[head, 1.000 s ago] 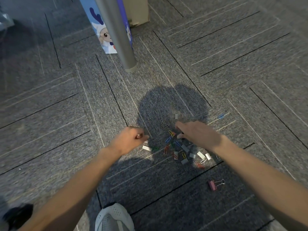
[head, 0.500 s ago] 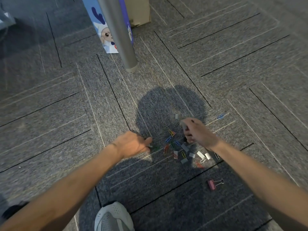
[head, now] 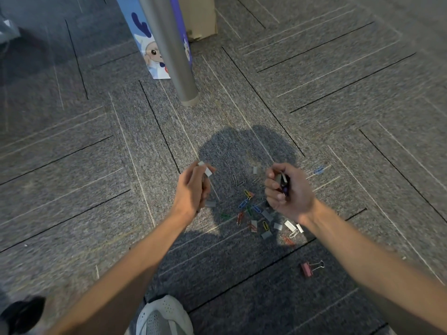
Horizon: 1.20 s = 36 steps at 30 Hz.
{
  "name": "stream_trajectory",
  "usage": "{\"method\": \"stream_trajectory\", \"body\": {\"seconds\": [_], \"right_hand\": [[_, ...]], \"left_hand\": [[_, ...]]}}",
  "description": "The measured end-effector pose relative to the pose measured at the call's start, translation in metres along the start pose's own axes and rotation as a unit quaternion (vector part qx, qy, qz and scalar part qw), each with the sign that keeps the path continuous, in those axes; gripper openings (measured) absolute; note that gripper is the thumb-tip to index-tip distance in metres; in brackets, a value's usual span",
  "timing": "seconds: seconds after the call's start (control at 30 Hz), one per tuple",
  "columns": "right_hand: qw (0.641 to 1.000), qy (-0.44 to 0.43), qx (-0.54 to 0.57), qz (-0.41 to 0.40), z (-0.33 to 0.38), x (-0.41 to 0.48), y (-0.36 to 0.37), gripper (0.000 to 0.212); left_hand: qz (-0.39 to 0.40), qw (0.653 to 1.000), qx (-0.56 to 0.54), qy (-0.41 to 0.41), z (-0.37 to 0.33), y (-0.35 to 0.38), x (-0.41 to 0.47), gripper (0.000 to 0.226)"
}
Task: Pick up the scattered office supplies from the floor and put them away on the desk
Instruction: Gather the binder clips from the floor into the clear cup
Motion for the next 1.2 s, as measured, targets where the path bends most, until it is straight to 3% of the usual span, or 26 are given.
{"method": "stream_trajectory", "body": {"seconds": [0.23,0.4,0.47,0.53,0.63,0.7,0.77,0.87,0.97,1.03,1.1,1.2], "right_hand": [[1.000,0.008,0.006,-0.029,-0.006,0.005,0.000,0.023],[0.999,0.024,-0.022,-0.031,-0.008,0.006,0.001,0.029],[0.998,0.031,-0.034,-0.035,-0.009,0.008,0.000,0.034],[0.996,0.048,-0.061,-0.043,-0.011,0.010,-0.005,0.037],[0.967,0.063,-0.242,-0.041,-0.011,0.009,-0.012,0.046],[0.902,0.045,-0.429,-0.024,-0.009,0.006,-0.012,0.049],[0.814,0.010,-0.580,-0.017,-0.009,0.006,-0.011,0.045],[0.642,-0.030,-0.766,-0.010,-0.005,0.008,-0.012,0.047],[0.464,-0.001,-0.886,0.025,0.000,0.005,-0.011,0.051],[0.386,0.010,-0.920,0.062,0.001,0.003,-0.009,0.050],[0.349,0.007,-0.934,0.081,0.000,0.003,-0.007,0.049],[0.338,0.000,-0.937,0.091,-0.001,0.002,-0.005,0.043]], "left_hand": [[0.045,0.968,-0.231,-0.085,-0.007,0.003,0.004,0.027],[0.023,0.899,-0.400,-0.177,0.000,-0.006,0.006,0.028],[0.028,0.891,-0.409,-0.196,0.001,-0.007,0.005,0.022],[0.041,0.905,-0.370,-0.205,0.006,-0.009,0.005,0.020],[0.057,0.943,-0.267,-0.191,0.019,-0.015,0.007,0.031],[0.059,0.968,-0.160,-0.184,0.029,-0.022,0.007,0.039],[0.061,0.987,0.000,-0.146,0.035,-0.031,0.006,0.043],[0.055,0.969,0.238,-0.041,0.038,-0.044,0.004,0.050],[0.129,0.887,0.433,0.098,0.036,-0.049,0.005,0.045],[0.156,0.830,0.518,0.139,0.037,-0.051,0.009,0.046],[0.149,0.776,0.591,0.162,0.039,-0.051,0.015,0.056],[0.186,0.654,0.706,0.198,0.043,-0.048,0.017,0.071]]}}
Point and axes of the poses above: each hand's wrist, its own x-axis towards the middle knuckle, its own y-axis out of the palm, z = x × y, the point moved 2 cm from there along x, towards the middle knuckle, and after that the axes turned 3 degrees about -z, right-handed, at the moved point
